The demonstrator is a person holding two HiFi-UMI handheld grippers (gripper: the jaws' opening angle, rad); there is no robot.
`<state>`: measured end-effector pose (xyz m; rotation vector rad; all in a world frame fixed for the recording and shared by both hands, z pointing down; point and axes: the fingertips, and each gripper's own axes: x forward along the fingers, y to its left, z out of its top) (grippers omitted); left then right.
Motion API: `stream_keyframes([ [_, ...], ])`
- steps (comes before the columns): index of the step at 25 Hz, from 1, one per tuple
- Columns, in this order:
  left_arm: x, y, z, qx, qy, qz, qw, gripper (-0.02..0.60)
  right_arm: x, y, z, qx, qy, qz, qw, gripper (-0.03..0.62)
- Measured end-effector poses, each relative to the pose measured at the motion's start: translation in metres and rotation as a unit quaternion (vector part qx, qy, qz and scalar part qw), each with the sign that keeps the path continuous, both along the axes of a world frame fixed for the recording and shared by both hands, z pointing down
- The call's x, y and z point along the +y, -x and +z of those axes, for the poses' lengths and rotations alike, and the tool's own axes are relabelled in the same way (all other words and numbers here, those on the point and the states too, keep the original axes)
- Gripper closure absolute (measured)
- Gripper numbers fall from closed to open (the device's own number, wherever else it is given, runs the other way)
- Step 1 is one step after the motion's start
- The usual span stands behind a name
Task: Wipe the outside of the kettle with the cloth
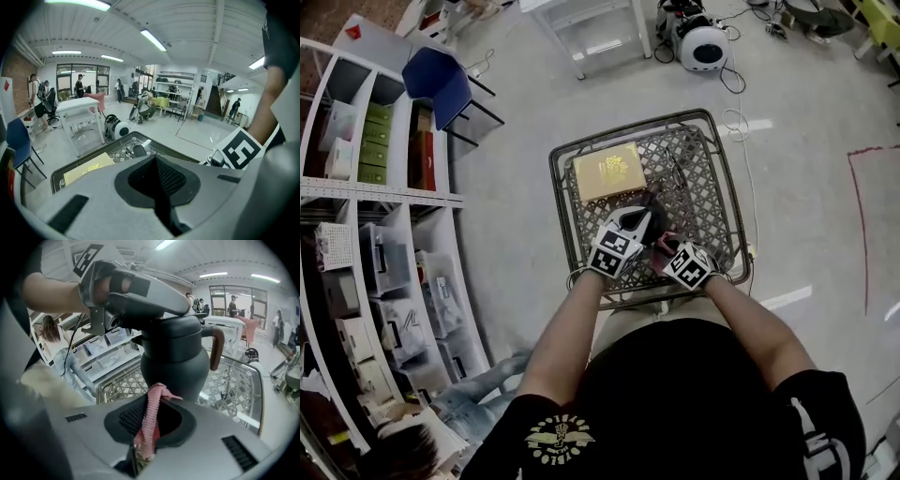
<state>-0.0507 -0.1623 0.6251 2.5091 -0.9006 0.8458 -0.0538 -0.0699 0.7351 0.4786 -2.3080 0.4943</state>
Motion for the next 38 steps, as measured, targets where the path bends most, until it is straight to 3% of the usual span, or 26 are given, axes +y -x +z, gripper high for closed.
stream_keyframes([
  [7,-0.001,0.001,-0.005,0.031,0.021,0.004,0.9993,0.576,0.021,0.058,-0.01,-0.014,0.001,-0.035,0.999,0.549],
  [11,0.002,-0.001,-0.002,0.016,0.017,0.029,0.9993,0.576,0.023,0.075,-0.008,-0.012,-0.011,-0.036,0.999,0.549],
  [22,0.005,-0.003,0.003,0.003,0.011,0.032,0.9994,0.576,0.0,-0.006,0.024,0.043,0.005,0.054,0.998,0.549],
  [38,0.001,-0.006,-0.001,-0.008,-0.004,-0.021,0.9997,0.576,-0.075,-0.051,0.022,0.095,-0.049,-0.005,0.994,0.549],
])
